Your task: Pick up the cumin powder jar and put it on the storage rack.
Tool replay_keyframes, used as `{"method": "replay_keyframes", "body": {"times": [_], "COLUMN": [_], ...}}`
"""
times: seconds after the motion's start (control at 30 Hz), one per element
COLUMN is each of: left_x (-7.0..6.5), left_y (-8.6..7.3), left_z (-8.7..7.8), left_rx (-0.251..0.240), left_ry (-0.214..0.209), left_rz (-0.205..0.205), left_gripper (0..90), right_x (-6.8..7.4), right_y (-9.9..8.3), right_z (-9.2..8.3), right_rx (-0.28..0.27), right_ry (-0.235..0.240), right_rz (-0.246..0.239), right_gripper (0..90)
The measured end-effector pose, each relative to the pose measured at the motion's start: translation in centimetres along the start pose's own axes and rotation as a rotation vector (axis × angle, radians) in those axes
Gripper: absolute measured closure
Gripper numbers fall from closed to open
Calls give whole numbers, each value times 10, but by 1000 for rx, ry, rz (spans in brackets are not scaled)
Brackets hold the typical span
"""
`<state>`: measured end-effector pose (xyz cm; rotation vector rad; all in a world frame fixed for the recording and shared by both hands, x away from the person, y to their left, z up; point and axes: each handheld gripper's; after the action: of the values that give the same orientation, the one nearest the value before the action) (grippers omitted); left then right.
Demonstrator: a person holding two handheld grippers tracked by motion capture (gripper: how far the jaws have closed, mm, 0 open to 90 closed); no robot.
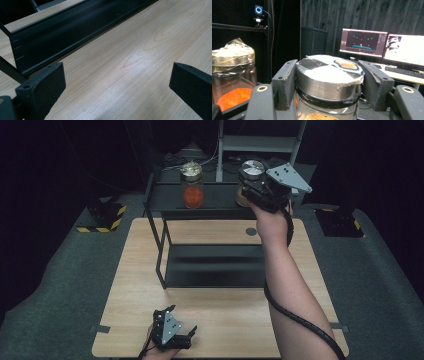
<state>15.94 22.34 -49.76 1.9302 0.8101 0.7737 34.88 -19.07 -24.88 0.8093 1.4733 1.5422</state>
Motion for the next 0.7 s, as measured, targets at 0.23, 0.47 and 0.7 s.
{"method": "replay_keyframes", "body": {"times": [0.23,0.47,0.7], "left_x": [0,0,0], "left_y": [0,0,0], "left_z": [0,0,0], "left_rx": [0,-2,0], "left_ry": [0,0,0], "left_rz": [-2,-5,-4], "left_gripper": [8,9,9], "right_x": [0,1,1], "right_y": [0,-3,-5], "right_z": [4,7,12], "right_rx": [21,23,21], "right_ry": [6,-2,-4], "right_rz": [-10,-5,6], "right_gripper": [343,342,340]}}
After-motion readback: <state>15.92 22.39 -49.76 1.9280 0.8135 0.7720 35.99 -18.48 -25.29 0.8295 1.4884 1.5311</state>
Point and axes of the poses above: each handheld gripper's, and its own axes: z roughly forward along the jaws, y roughly out of its top, x roughly to its left, and after that the axes turned 1 degree about z, right-handed
